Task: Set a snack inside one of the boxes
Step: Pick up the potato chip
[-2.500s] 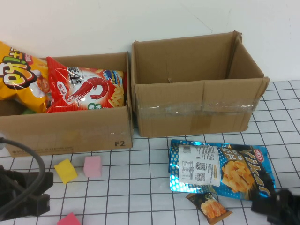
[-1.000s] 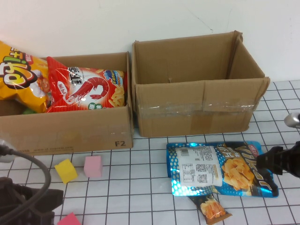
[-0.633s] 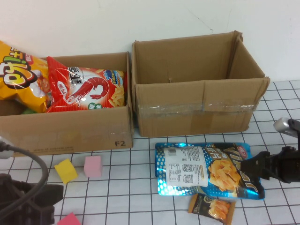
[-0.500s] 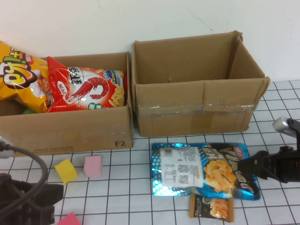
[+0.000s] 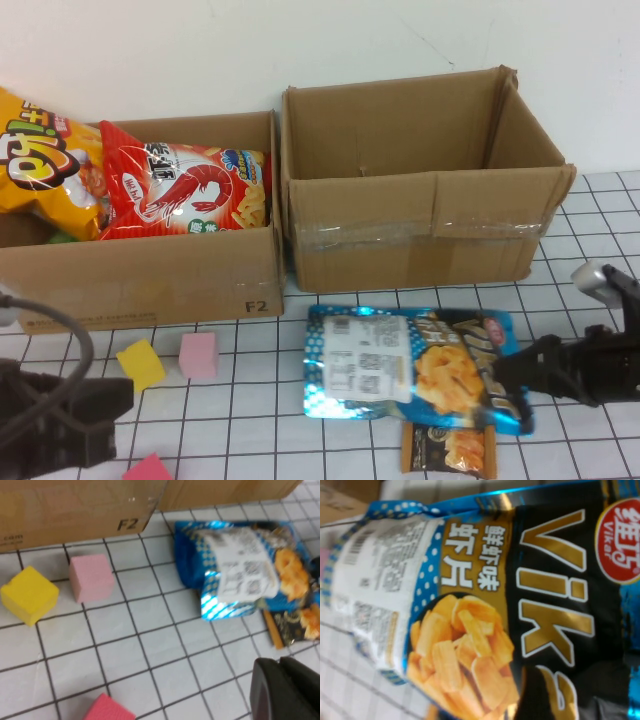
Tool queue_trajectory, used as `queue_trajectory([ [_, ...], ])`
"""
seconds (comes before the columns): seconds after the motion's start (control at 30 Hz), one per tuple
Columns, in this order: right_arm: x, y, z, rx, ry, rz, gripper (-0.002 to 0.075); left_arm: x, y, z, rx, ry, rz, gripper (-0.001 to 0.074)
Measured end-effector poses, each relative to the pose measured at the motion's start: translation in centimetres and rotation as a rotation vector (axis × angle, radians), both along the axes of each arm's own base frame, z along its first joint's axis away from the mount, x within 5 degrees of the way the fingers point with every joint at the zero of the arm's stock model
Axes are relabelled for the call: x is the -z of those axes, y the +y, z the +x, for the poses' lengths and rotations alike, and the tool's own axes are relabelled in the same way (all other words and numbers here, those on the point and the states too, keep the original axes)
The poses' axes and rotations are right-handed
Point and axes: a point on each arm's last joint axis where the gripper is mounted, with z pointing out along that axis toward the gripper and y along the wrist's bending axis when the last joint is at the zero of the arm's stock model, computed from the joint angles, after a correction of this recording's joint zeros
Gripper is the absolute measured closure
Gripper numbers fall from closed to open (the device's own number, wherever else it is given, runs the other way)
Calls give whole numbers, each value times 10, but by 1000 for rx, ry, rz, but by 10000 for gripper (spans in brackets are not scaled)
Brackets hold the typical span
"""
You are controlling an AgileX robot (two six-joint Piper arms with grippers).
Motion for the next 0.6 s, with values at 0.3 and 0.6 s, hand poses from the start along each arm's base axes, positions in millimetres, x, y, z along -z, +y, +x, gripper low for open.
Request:
queue_trajectory([
  [0.3, 4, 19, 3, -149, -62, 301, 274, -5, 0, 4, -49, -39, -52, 737],
  [0.6, -4, 23, 12, -218, -153, 382, 275, -5, 1, 5, -54, -57, -42, 737],
])
